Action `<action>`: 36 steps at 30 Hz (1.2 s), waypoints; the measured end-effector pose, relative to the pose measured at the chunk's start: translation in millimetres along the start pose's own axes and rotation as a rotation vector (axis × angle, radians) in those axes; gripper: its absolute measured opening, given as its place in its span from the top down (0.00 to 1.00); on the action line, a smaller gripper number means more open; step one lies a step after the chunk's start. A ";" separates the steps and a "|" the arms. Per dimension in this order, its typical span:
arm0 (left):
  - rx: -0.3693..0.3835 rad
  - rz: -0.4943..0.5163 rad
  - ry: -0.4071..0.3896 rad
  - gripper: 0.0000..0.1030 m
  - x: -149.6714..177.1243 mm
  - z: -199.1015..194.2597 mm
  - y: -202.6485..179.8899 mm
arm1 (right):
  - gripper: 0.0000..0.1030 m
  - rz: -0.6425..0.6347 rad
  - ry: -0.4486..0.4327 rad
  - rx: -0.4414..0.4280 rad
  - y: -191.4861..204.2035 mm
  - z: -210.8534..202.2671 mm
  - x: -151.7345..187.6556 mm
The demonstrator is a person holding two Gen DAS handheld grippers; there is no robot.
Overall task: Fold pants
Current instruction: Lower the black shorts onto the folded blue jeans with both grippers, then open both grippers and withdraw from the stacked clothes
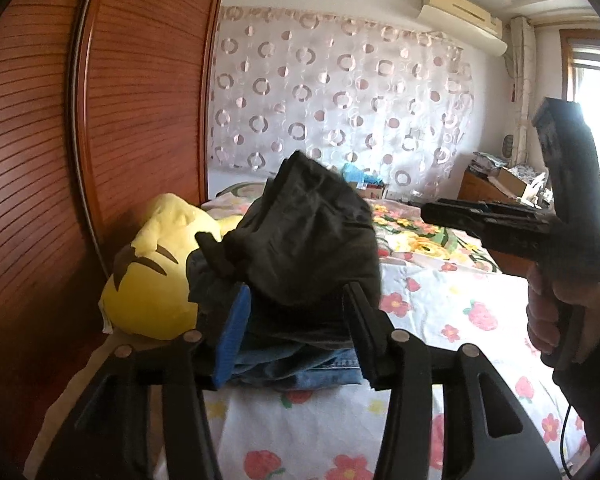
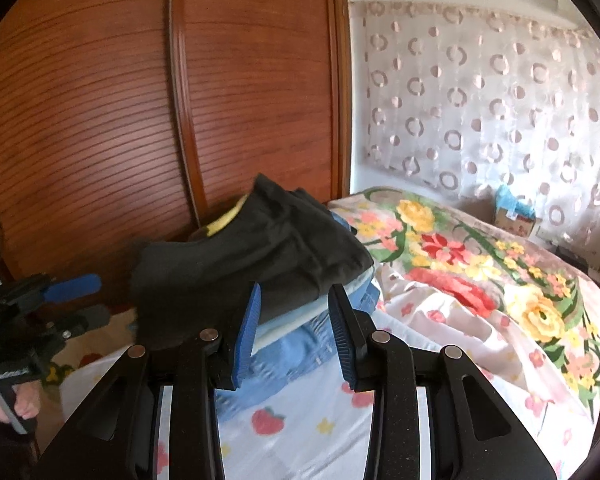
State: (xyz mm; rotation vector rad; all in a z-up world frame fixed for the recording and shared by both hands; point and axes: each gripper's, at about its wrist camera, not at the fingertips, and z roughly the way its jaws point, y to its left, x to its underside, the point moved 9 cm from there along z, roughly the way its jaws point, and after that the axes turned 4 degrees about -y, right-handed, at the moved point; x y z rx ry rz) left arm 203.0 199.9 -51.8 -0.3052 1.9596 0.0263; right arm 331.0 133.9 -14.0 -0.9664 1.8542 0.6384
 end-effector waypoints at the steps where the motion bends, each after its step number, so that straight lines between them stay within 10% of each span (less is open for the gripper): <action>1: -0.001 0.006 -0.004 0.54 -1.0 -3.2 -2.1 | 0.66 -0.003 -0.005 0.008 2.4 -6.4 0.5; 36: 0.137 0.114 -0.020 0.48 20.1 -82.8 -107.8 | 0.20 0.181 -0.082 0.294 -15.3 -216.7 104.4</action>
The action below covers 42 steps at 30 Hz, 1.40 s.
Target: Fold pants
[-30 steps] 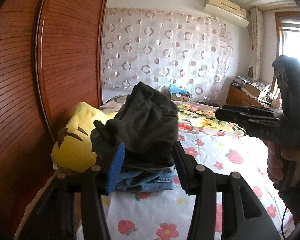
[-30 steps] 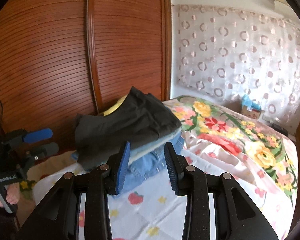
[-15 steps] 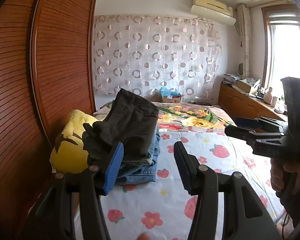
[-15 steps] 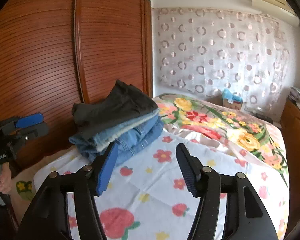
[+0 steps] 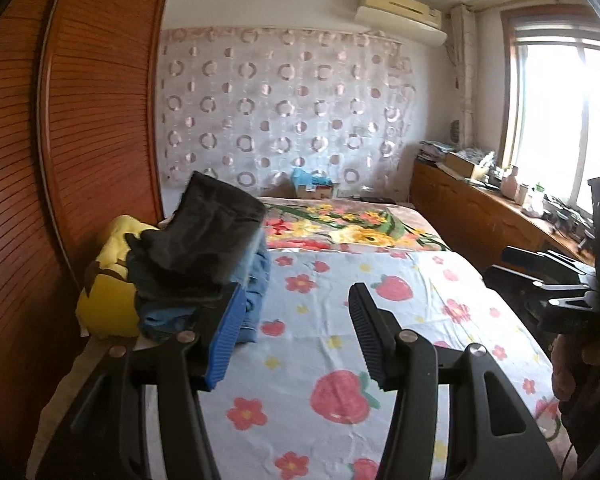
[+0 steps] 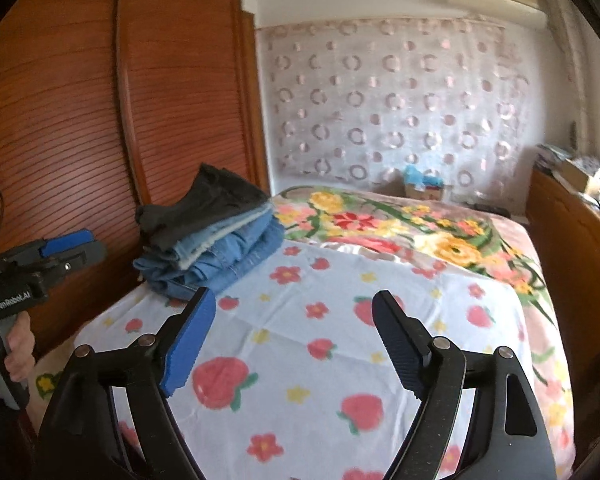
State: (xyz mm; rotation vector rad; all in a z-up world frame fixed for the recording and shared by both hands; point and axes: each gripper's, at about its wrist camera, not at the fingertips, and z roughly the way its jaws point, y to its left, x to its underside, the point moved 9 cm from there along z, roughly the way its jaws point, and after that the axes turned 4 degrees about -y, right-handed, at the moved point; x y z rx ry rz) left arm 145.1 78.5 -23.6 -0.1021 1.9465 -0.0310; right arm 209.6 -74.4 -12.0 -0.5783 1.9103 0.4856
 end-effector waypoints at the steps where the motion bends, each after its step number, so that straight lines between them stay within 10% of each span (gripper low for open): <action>1: 0.006 0.005 0.003 0.48 1.9 -0.3 -6.3 | 0.19 0.007 -0.003 0.012 -4.2 -7.0 1.8; 21: 0.107 0.105 0.010 0.48 -0.5 -18.3 -99.9 | 0.18 0.087 -0.078 0.258 -61.4 -110.7 19.4; 42: 0.069 0.083 -0.048 0.48 -28.5 -49.9 -86.2 | 0.18 0.082 -0.151 0.321 -51.6 -139.5 -0.8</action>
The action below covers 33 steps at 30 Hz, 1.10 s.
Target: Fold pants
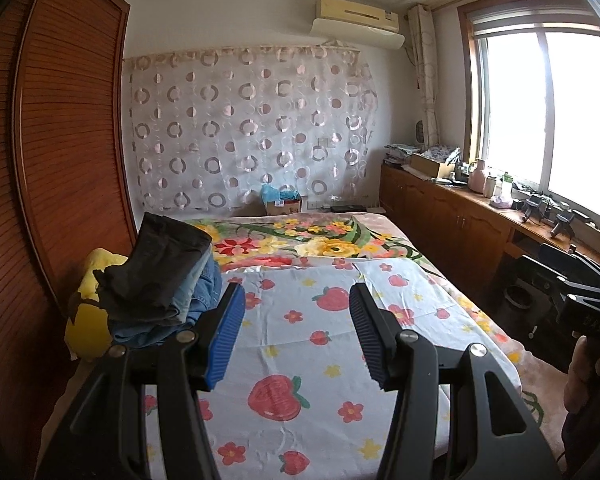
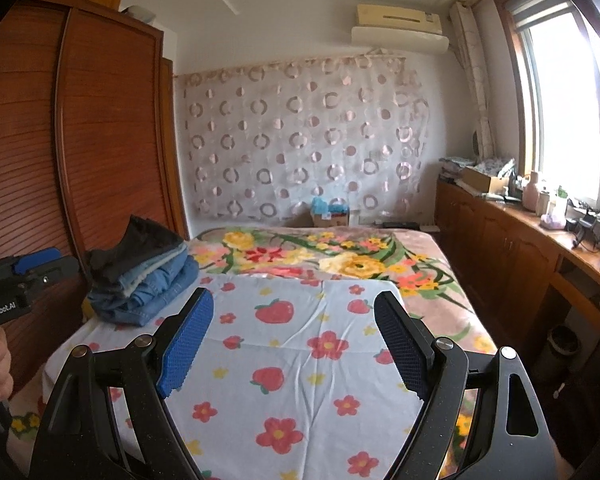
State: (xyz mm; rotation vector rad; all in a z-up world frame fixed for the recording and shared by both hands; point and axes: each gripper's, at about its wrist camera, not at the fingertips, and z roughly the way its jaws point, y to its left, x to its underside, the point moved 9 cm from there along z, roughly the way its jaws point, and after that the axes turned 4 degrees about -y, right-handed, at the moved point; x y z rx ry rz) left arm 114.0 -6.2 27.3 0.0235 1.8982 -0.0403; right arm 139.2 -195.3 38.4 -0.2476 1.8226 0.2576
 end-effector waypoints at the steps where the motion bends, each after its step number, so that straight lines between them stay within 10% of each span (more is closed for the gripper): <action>1: -0.001 -0.001 0.001 0.48 0.2 -0.5 0.8 | 0.18 0.000 0.001 0.000 0.4 -0.4 0.6; 33: -0.007 0.001 0.013 0.47 5.6 1.8 5.0 | 0.18 0.002 0.007 -0.002 1.7 -2.5 1.6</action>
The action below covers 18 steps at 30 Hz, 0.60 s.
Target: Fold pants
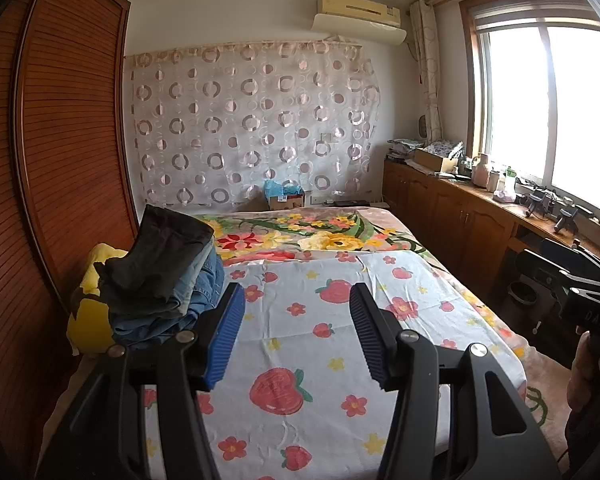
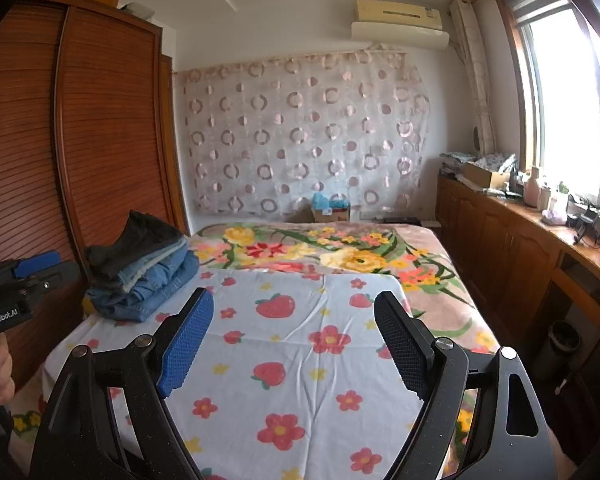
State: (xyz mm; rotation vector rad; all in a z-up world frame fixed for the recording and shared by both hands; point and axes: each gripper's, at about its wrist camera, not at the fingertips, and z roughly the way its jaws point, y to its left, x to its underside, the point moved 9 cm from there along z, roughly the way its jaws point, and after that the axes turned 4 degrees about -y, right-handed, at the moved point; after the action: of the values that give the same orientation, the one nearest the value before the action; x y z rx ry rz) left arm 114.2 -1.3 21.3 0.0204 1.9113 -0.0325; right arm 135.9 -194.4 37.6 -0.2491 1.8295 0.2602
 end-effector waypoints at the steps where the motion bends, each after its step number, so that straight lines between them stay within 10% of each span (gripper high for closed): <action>1: 0.000 0.000 0.000 0.47 0.2 -0.1 0.3 | 0.18 0.000 0.001 0.000 -0.2 0.2 -0.1; 18: 0.000 0.001 0.002 0.47 1.0 0.7 0.2 | 0.18 0.002 0.003 -0.001 -0.3 -0.3 -1.1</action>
State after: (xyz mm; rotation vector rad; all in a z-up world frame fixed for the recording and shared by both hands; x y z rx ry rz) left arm 114.5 -1.1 20.1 0.0210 1.9133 -0.0315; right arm 136.0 -194.8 38.7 -0.2484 1.8324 0.2628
